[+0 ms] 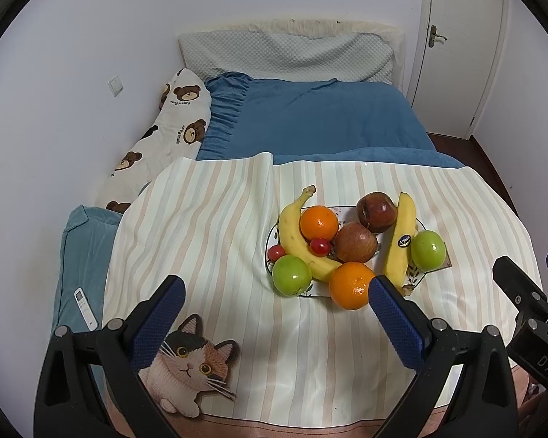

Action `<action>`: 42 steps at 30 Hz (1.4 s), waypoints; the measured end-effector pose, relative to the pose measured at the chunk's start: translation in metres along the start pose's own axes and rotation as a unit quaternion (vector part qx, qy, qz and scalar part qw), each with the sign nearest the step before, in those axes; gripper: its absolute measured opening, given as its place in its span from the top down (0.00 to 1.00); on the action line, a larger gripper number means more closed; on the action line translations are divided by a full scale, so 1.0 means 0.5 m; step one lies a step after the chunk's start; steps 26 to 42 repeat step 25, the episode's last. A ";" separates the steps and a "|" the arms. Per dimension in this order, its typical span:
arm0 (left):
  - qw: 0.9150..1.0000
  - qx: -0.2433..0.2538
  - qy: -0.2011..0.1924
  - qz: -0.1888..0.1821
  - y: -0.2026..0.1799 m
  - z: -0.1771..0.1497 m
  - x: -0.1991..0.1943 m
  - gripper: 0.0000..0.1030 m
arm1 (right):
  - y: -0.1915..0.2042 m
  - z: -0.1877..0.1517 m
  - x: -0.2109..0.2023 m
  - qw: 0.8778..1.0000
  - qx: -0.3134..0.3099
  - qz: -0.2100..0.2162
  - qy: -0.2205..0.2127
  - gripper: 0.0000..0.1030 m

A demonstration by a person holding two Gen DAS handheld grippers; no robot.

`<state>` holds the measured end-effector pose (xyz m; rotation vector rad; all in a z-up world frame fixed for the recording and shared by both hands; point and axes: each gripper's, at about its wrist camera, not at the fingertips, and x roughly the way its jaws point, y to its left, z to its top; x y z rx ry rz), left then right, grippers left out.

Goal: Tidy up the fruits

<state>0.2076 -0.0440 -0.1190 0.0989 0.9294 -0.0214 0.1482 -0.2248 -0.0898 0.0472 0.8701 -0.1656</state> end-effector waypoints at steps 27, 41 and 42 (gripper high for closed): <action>1.000 -0.003 0.000 -0.003 0.002 0.005 -0.011 0.00 | 0.005 -0.001 -0.006 1.000 0.002 -0.001 -0.002 0.01; 1.000 -0.003 0.000 -0.003 0.002 0.005 -0.011 0.00 | 0.005 -0.001 -0.006 1.000 0.002 -0.001 -0.002 0.01; 1.000 -0.003 0.000 -0.003 0.002 0.005 -0.011 0.00 | 0.005 -0.001 -0.006 1.000 0.002 -0.001 -0.002 0.01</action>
